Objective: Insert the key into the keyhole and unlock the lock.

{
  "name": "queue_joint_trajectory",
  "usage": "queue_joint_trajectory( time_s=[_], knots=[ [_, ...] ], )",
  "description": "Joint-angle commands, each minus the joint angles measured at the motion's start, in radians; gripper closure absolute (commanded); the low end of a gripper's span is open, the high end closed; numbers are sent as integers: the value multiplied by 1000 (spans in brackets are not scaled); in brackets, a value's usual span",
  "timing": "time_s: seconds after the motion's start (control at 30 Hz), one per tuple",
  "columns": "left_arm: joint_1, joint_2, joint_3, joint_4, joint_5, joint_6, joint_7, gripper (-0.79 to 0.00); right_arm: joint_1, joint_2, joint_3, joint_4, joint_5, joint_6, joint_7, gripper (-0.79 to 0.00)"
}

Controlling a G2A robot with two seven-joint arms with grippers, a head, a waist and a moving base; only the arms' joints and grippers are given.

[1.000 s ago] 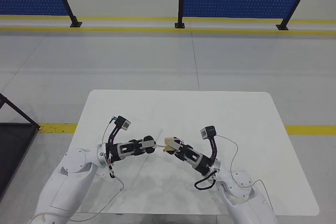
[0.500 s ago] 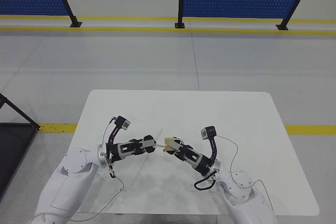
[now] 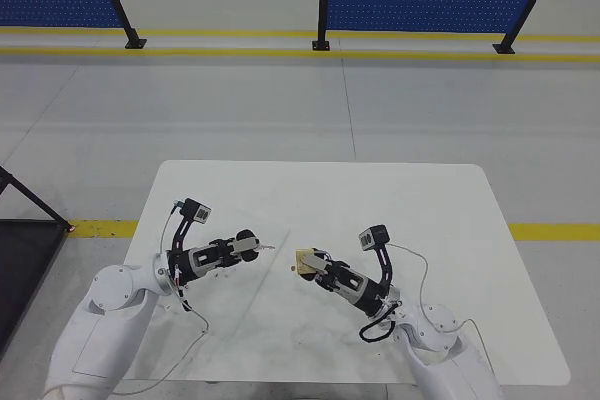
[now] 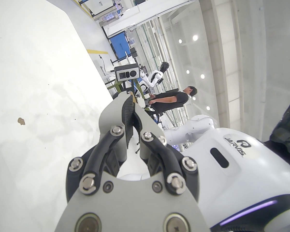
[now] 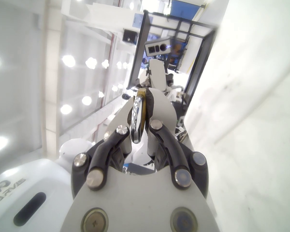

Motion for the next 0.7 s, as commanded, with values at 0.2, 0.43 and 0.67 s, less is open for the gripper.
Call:
queue_joint_trajectory(
  time_s=[0.2, 0.43, 0.67],
  knots=[
    [12, 2, -1, 2, -4, 3, -1, 0, -10, 9, 7, -20, -14, 12, -6, 0],
    [12, 3, 9, 4, -2, 2, 2, 0, -10, 13, -5, -27, -44, 9, -36, 0],
    [9, 3, 7, 9, 15, 6, 23, 0, -4, 16, -10, -28, -71, 14, -44, 0]
  ],
)
